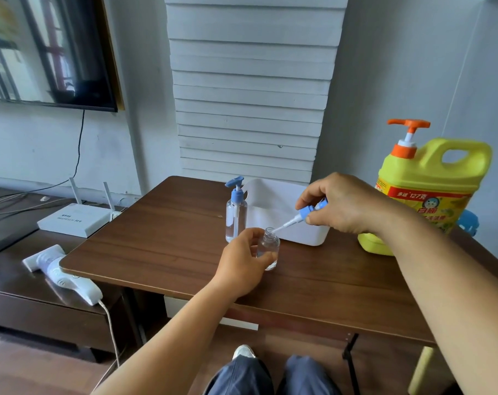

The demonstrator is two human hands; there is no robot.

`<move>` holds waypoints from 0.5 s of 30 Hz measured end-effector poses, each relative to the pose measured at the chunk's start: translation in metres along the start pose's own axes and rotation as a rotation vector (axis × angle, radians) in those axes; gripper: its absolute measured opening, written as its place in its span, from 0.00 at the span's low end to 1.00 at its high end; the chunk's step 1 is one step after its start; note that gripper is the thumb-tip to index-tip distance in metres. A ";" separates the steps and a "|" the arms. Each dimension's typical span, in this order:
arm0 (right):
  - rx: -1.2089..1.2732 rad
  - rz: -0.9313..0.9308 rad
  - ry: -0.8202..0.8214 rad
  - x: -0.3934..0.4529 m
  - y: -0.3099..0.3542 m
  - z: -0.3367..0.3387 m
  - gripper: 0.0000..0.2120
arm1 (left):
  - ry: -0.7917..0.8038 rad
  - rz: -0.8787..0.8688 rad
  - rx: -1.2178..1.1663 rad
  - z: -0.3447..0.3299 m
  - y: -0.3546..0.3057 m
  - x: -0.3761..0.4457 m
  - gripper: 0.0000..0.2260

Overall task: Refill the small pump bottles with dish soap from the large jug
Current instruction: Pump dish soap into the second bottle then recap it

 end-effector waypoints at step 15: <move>-0.228 0.098 0.083 0.024 0.041 -0.021 0.12 | 0.008 -0.011 0.017 -0.001 0.000 0.001 0.20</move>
Point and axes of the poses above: each hand's wrist, its own x-axis towards the middle knuckle, its own z-axis out of the back of the hand, y = z × x, the point moved 7 cm from there along x, towards the middle knuckle, and after that the axes turned 4 degrees about -y, right-handed, at the moved point
